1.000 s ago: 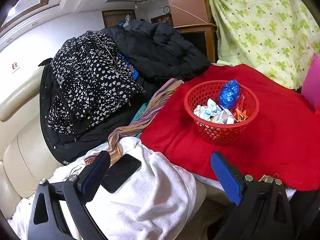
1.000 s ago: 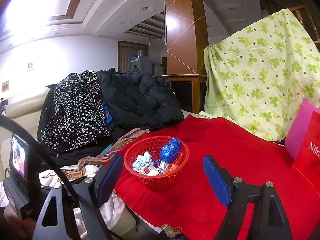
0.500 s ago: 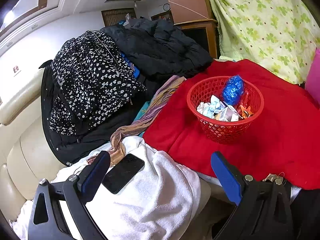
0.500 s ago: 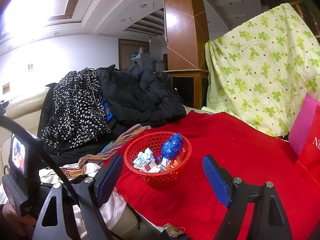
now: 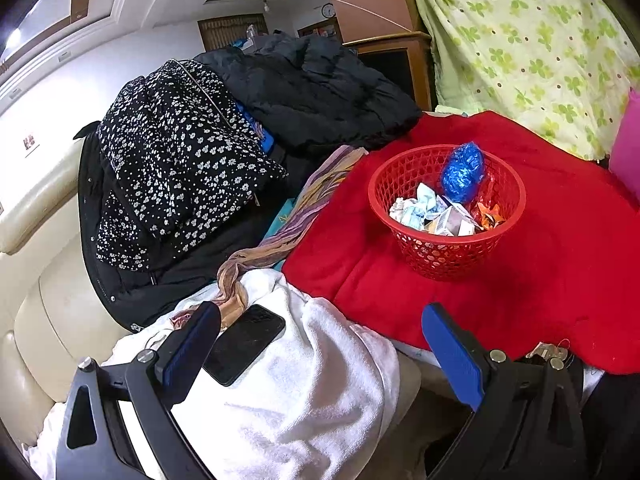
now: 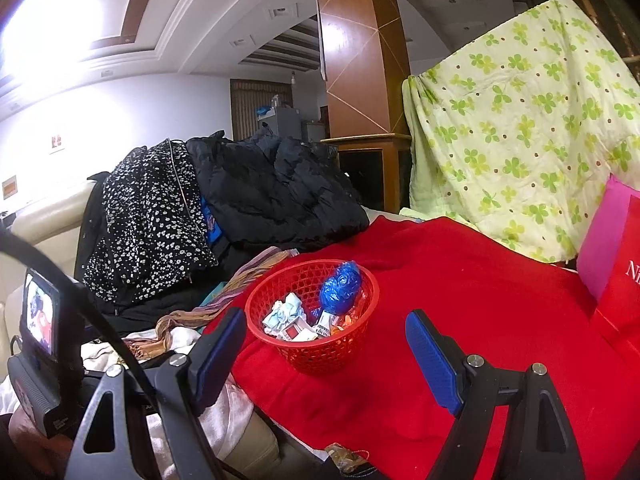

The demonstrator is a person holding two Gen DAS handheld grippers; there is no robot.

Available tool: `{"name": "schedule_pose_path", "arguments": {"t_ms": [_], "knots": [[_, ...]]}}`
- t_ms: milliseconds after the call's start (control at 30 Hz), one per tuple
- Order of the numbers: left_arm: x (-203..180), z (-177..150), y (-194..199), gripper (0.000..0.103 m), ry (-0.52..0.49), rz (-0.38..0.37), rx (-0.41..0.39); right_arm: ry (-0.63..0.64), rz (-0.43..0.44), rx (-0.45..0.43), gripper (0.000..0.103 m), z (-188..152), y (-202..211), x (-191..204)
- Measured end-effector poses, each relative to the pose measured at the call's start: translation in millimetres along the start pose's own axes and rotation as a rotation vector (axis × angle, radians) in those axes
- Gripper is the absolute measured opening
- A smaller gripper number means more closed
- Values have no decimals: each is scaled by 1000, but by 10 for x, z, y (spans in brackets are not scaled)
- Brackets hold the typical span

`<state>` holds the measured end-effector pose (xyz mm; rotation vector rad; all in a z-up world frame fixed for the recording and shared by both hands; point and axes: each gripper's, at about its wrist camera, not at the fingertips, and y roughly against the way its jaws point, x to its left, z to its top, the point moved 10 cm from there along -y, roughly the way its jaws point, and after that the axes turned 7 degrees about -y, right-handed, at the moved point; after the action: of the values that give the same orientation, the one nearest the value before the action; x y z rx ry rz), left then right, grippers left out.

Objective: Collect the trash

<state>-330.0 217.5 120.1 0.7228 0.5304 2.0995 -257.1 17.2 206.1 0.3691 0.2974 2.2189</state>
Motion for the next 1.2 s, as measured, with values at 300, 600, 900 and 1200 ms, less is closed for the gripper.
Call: {"name": "schedule_pose_path", "arguments": {"t_ms": [300,600,900,1200], "knots": [[8,-28,-51,100,2,-4,10,5,0,8,84,-17,-25,33],[24,-39,-69,100,11,-9,13,17,0,13,84,-14,-46,76],[54,-58,-110,100,22,-15,21,28,1,24,84,-27,-93,120],[91,-88,-170,100,34,-20,32,48,2,29,84,-47,-122,192]]}}
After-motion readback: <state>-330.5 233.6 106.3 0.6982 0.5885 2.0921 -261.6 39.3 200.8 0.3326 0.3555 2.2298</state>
